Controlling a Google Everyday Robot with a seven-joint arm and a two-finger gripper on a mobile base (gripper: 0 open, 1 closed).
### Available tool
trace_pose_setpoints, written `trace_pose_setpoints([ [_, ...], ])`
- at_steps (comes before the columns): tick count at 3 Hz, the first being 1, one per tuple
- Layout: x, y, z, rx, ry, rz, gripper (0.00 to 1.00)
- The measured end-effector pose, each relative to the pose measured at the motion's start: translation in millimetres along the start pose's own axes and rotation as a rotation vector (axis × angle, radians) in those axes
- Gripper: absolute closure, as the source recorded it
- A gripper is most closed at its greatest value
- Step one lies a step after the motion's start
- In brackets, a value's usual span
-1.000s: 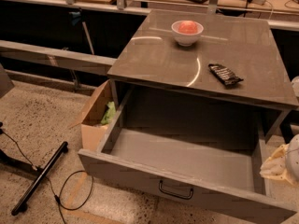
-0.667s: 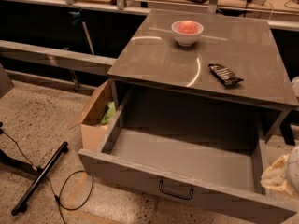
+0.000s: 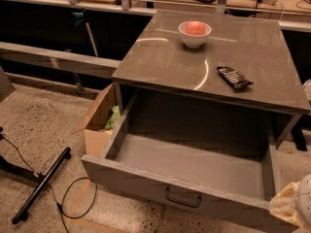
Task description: Close top drawer
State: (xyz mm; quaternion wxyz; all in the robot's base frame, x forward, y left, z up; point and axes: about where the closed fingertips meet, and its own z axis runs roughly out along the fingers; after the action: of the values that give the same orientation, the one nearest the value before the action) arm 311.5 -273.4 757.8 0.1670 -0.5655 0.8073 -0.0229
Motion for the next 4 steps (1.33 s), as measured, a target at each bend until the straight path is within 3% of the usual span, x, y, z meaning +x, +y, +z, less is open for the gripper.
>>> trace_pose_setpoints([
  [2, 6, 32, 21, -0.059, -0.061, -0.026, 1.0],
  [4, -1, 41, 62, -0.052, -0.139, -0.155, 1.0],
])
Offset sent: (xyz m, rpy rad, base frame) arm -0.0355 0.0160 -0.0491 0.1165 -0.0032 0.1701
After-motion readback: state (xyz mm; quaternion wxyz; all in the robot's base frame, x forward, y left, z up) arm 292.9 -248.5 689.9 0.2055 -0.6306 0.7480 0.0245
